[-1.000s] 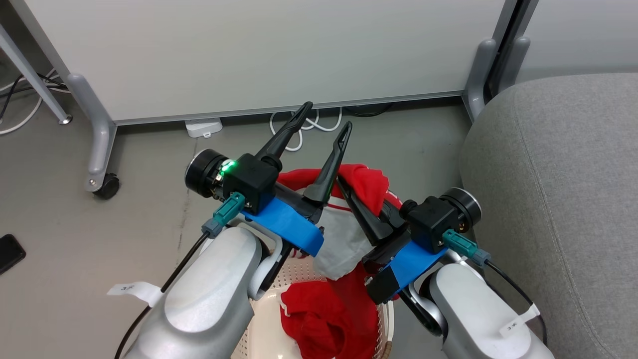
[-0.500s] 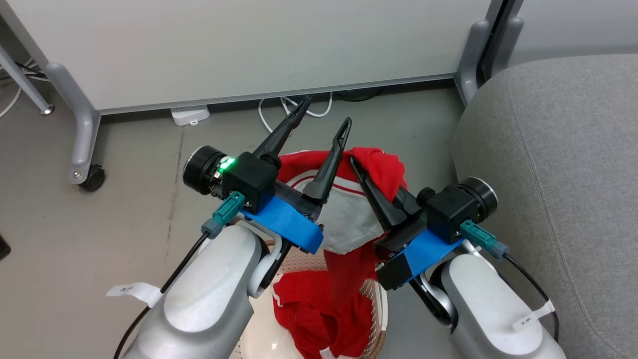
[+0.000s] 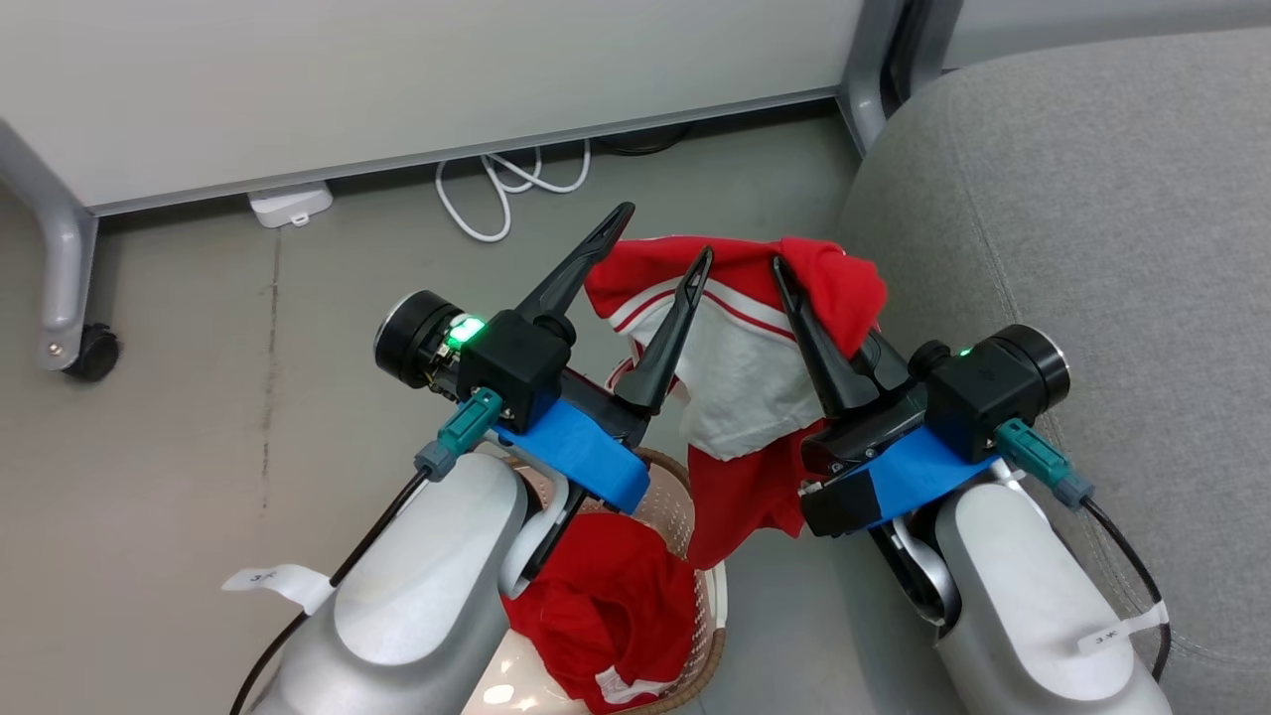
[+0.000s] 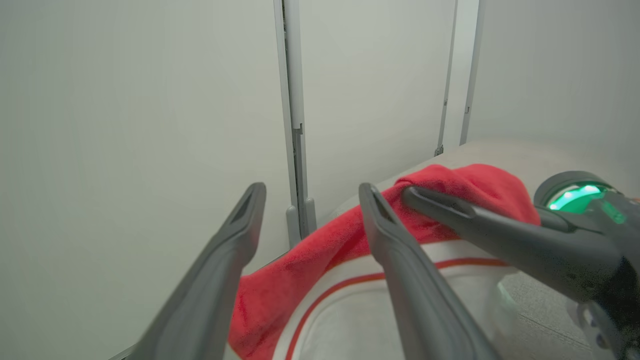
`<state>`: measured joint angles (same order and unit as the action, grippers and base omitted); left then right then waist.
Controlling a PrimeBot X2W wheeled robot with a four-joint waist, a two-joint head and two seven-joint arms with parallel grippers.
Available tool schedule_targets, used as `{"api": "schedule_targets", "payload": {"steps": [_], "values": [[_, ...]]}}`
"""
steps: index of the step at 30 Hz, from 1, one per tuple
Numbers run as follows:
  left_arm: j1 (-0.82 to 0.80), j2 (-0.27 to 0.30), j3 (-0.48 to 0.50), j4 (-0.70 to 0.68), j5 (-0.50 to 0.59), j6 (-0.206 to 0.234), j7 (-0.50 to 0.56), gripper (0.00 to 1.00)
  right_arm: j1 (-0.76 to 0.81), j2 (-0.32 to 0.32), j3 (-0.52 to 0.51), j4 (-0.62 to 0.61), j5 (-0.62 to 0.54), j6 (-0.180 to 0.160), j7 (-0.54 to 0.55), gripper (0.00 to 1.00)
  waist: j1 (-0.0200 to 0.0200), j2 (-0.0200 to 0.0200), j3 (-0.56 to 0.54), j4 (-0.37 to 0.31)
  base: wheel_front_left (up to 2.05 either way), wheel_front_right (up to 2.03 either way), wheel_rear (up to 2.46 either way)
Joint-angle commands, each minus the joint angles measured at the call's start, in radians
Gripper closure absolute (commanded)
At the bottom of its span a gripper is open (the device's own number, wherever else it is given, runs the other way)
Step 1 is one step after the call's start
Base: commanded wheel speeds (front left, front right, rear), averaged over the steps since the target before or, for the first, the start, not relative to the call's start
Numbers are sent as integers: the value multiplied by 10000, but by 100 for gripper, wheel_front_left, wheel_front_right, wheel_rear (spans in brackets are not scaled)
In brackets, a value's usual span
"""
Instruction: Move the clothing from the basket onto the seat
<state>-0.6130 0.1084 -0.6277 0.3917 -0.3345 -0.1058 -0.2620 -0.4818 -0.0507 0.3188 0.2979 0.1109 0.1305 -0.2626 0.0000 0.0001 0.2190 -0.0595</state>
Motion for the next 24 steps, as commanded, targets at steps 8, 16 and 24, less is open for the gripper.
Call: {"api": "schedule_targets", "payload": {"steps": [8, 16, 24], "values": [[-171, 11, -121, 32, 198, -87, -45, 0, 355, -5, -537, -444, -132, 5, -36, 100, 0, -1, 356, -953, 0, 0, 0], [-132, 16, -280, 105, 299, -141, -45, 0, 761, 5, -932, -778, -147, 5, -35, 100, 0, -1, 435, -1828, 0, 0, 0], [-84, -34, -548, 202, 272, -194, -43, 0, 1279, 8, -1389, -997, -92, 5, -35, 100, 0, -1, 363, -2366, 0, 0, 0]]}}
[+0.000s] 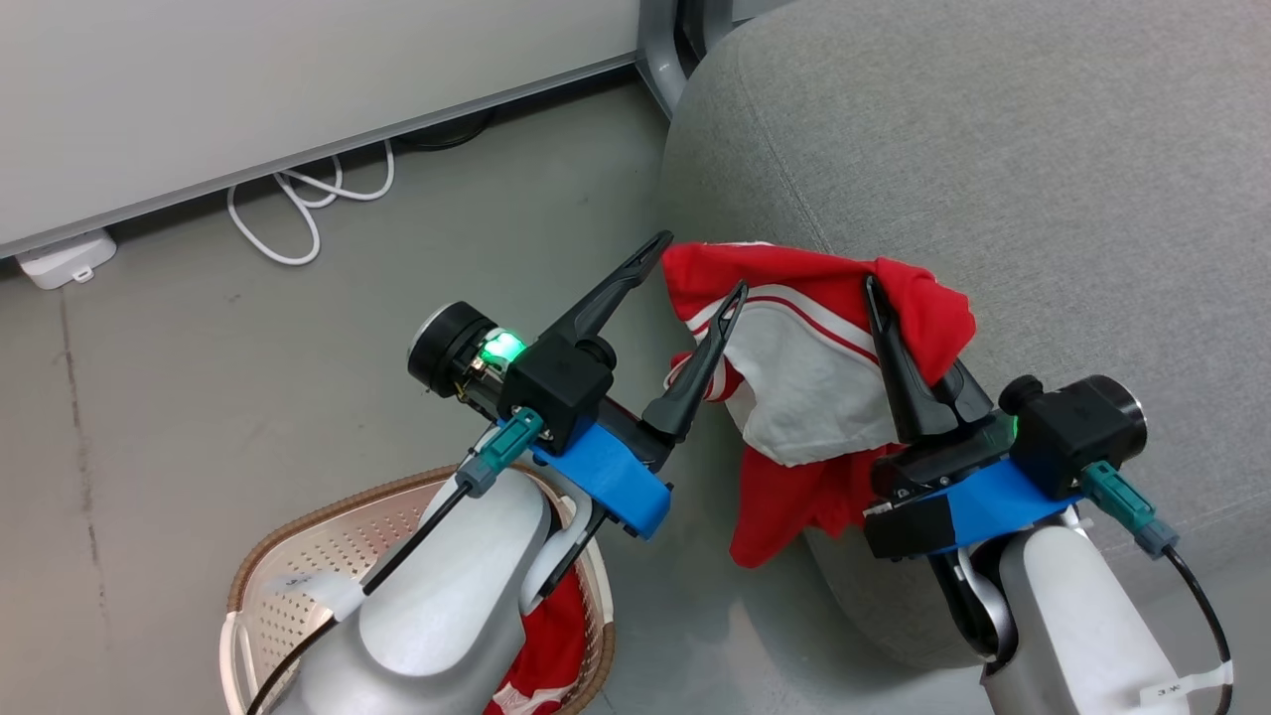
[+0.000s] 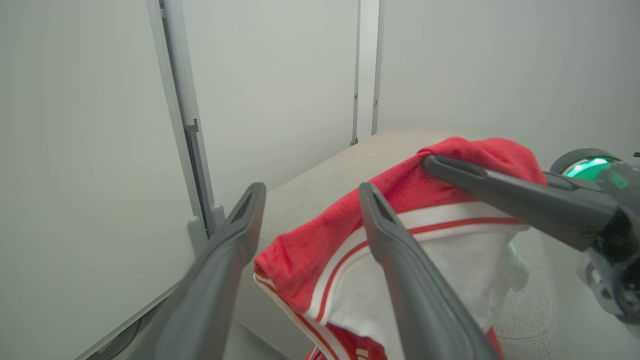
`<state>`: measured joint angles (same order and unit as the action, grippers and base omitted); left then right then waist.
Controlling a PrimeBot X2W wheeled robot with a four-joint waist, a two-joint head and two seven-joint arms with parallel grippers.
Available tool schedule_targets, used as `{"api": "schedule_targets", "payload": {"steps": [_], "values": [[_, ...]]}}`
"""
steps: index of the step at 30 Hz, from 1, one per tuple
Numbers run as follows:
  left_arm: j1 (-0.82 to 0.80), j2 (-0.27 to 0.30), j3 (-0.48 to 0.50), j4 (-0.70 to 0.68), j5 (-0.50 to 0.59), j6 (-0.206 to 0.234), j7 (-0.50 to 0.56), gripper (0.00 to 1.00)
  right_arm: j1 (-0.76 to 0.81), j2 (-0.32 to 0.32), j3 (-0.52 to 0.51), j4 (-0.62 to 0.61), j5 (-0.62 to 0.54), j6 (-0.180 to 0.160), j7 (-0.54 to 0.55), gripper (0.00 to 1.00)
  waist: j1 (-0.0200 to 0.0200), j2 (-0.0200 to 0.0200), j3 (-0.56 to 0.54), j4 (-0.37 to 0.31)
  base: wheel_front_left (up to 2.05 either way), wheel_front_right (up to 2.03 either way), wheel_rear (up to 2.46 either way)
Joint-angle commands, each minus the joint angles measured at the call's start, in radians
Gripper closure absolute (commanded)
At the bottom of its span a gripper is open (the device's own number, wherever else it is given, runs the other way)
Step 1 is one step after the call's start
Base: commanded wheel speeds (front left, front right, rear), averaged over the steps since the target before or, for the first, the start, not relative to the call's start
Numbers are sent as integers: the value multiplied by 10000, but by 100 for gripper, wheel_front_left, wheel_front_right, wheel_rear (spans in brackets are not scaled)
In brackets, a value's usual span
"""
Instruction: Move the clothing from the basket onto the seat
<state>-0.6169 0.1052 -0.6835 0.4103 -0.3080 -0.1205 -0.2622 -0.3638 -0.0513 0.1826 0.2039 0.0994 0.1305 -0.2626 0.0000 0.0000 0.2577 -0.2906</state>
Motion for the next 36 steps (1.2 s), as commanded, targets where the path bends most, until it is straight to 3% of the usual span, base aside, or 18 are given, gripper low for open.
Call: {"api": "schedule_targets", "payload": {"steps": [1, 12, 23, 30, 36], "values": [[-29, -8, -10, 25, 9, -45, -41, 0, 152, 14, -86, -79, 49, 5, -35, 100, 0, 0, -34, -94, 0, 0, 0], [194, -49, -139, -17, -41, -80, -41, 0, 402, 14, -314, -567, 12, 5, -34, 100, 0, 0, -186, -152, 0, 0, 0], [-207, 116, 53, -328, 207, -80, -41, 0, -1433, -379, -1143, -1428, -225, 5, -34, 100, 0, 0, 701, 165, 0, 0, 0], [-753, 330, -42, -553, 498, -86, -34, 0, -3754, -1323, -2379, -1965, -331, 5, -34, 100, 0, 0, 2124, 492, 0, 0, 0], [-1300, 500, -33, -815, 718, -43, 25, 0, -5584, -2532, -3634, -1955, -312, 3, -33, 100, 0, 0, 3448, 715, 0, 0, 0]]}}
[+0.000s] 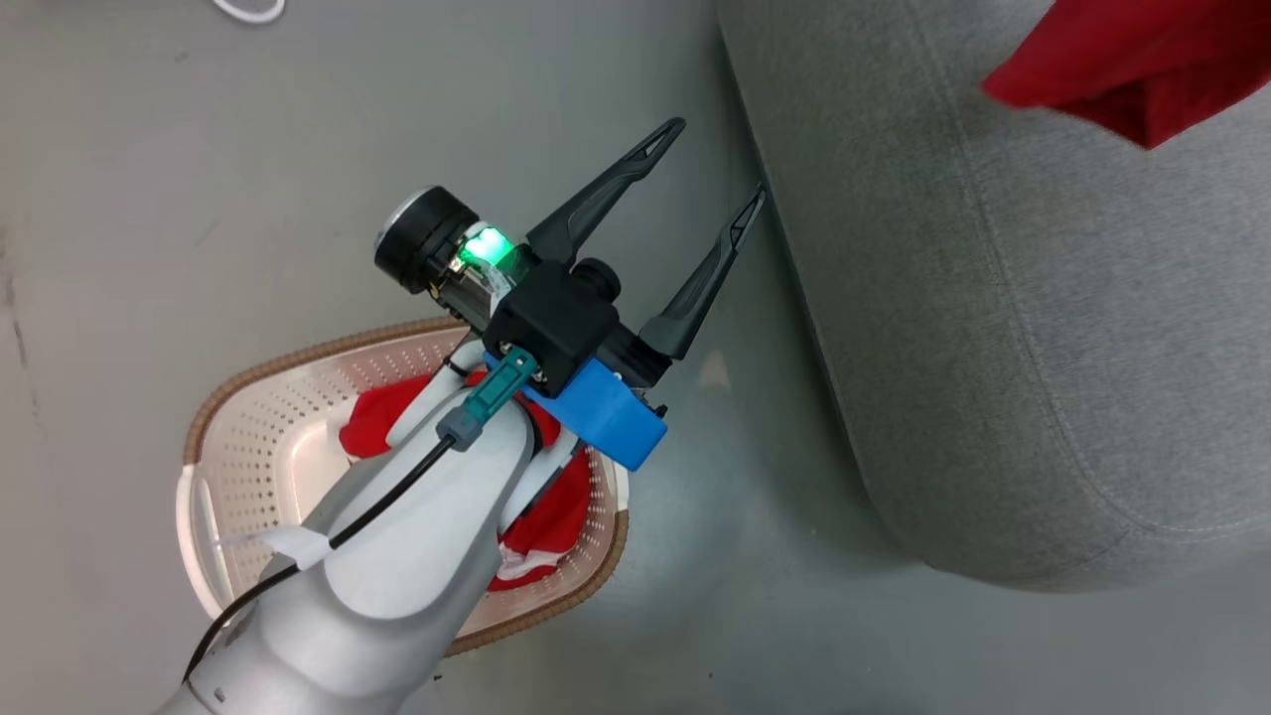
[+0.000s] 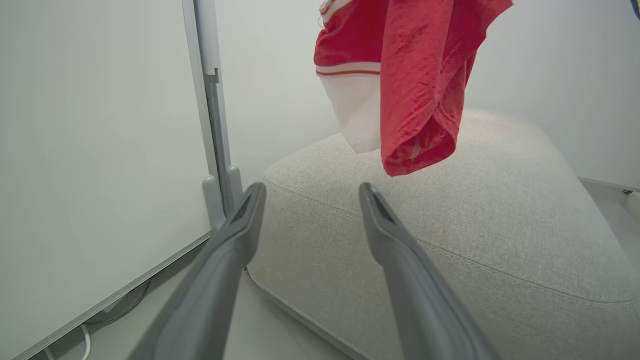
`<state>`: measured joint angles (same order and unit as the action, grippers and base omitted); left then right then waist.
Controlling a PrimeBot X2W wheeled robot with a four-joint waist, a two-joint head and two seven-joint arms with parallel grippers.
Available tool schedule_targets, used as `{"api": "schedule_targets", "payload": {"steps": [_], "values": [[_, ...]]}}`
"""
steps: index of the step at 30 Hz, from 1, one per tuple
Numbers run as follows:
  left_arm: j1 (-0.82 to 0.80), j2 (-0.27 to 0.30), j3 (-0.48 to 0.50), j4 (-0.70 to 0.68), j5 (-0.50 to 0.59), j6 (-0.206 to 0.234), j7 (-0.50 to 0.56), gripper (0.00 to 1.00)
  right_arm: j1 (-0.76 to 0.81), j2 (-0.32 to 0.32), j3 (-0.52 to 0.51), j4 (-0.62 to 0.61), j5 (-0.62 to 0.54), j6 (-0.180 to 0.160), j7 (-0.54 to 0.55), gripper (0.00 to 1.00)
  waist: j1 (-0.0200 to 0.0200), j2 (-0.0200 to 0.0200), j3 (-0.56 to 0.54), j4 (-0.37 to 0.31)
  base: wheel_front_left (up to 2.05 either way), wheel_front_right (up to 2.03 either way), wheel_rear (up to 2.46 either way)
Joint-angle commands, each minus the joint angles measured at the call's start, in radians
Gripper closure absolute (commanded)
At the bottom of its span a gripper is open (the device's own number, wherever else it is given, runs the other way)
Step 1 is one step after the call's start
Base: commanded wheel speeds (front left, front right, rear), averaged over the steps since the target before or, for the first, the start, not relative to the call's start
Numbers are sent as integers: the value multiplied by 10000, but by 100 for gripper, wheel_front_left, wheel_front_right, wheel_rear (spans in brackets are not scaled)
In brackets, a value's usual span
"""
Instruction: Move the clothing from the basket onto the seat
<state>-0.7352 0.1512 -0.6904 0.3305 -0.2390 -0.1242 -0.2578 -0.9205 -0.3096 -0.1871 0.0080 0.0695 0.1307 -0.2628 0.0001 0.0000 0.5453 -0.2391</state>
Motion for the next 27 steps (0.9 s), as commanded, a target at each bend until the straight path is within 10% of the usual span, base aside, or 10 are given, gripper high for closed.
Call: {"api": "schedule_targets", "payload": {"steps": [1, 10, 27], "values": [[-219, 61, 21, -67, 58, -7, -1, 0, -270, -211, -144, 59, -7, 1, -33, 100, -1, 0, 788, 242, 0, 0, 0], [-736, 244, -77, -396, 293, 73, 77, 0, -1602, -2071, -1629, 1616, 287, 1, -22, 100, -1, 0, 2172, 360, 0, 0, 0], [-958, 470, -145, -479, 303, 159, 3, 0, 567, -707, -2342, 4901, 556, 1, -20, 100, -1, 0, 2515, 518, 0, 0, 0]]}}
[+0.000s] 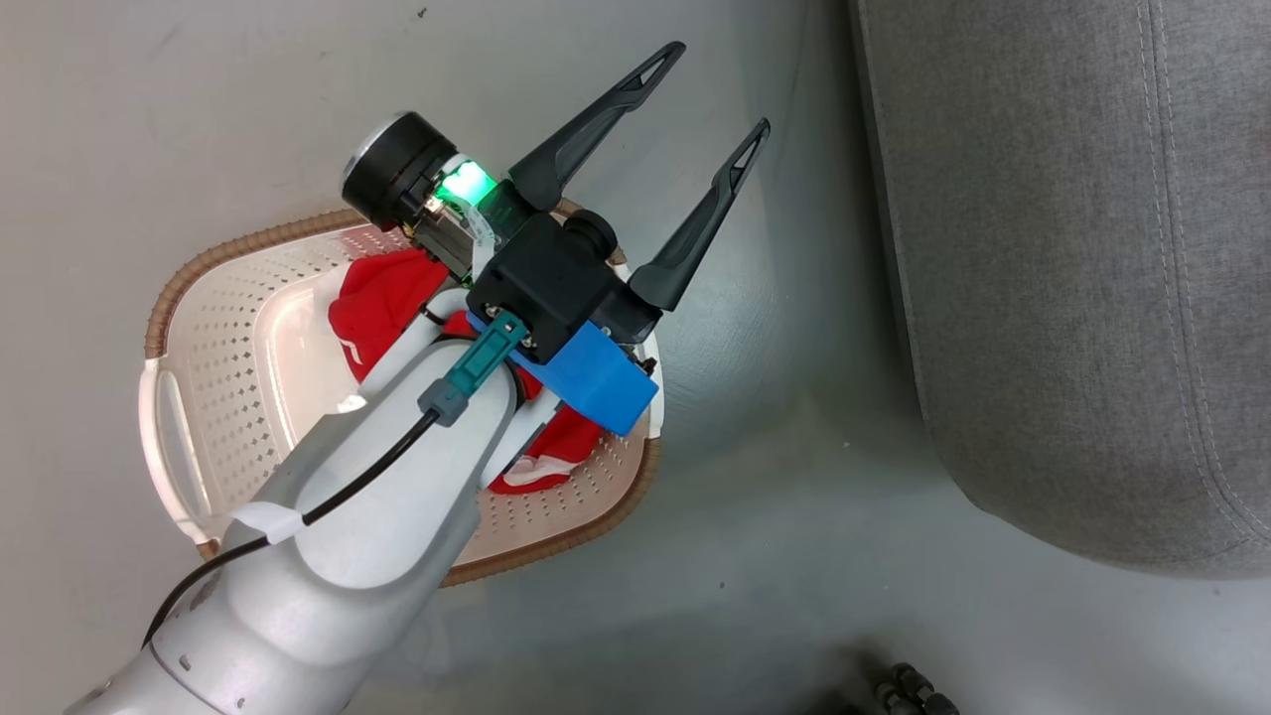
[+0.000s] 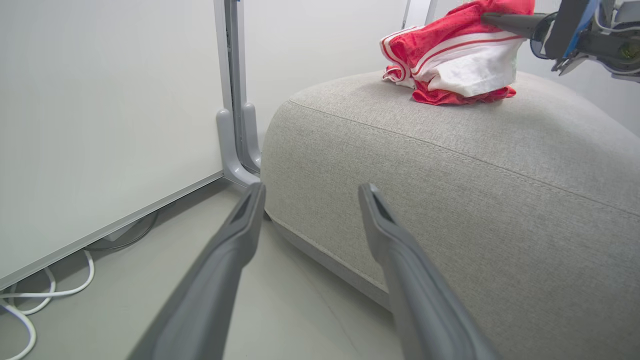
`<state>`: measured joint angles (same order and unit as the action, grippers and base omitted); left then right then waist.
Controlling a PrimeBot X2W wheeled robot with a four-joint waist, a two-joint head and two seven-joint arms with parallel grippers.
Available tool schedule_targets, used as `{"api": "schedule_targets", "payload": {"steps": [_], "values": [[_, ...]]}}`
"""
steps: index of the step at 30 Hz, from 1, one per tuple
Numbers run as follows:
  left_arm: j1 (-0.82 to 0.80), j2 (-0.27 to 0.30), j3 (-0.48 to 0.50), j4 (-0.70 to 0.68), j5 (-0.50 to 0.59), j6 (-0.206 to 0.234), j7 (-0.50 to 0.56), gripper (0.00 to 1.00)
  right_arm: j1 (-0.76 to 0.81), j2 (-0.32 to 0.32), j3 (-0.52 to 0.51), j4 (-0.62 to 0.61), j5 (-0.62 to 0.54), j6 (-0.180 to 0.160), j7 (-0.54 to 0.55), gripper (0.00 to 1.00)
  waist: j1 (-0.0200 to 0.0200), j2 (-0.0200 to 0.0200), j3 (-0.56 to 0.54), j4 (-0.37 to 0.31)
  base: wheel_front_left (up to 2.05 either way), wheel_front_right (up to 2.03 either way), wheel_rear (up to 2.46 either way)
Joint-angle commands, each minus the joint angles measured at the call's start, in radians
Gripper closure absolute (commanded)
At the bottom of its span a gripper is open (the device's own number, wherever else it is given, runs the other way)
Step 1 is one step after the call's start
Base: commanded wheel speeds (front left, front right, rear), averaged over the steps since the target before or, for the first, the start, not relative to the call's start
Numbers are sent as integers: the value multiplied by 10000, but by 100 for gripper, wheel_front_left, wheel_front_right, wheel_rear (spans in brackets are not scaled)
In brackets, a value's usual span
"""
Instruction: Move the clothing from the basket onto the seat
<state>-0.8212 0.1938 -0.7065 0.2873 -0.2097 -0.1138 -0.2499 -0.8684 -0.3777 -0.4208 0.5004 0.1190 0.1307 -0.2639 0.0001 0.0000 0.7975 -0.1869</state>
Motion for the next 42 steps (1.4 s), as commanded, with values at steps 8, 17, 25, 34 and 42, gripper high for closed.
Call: {"api": "schedule_targets", "payload": {"steps": [8, 17, 25, 34, 42], "values": [[164, 41, 23, 72, -142, 137, -97, 0, 743, 415, -55, 467, 139, 1, -9, 0, -1, 0, -450, -88, 0, 0, 0], [944, -281, 288, 243, -496, 234, -160, 0, 2876, 926, -73, -292, -89, 1, -10, 0, -1, 0, -2121, -31, 0, 0, 0], [2378, -468, 1120, 55, -724, 390, -165, 0, 4715, 1513, 521, -1743, -272, 1, -12, 0, -1, 0, -3900, 55, 0, 0, 0], [3837, -422, 2593, -173, -547, 721, -165, 0, 5836, 2097, 2031, -3503, -292, 1, -10, 0, -1, 0, -5415, 574, 0, 0, 0], [4799, -522, 3781, -395, -321, 757, -165, 0, 6345, 2411, 3067, -3851, -318, 1, -8, 0, -1, 0, -6210, 1167, 0, 0, 0]]}}
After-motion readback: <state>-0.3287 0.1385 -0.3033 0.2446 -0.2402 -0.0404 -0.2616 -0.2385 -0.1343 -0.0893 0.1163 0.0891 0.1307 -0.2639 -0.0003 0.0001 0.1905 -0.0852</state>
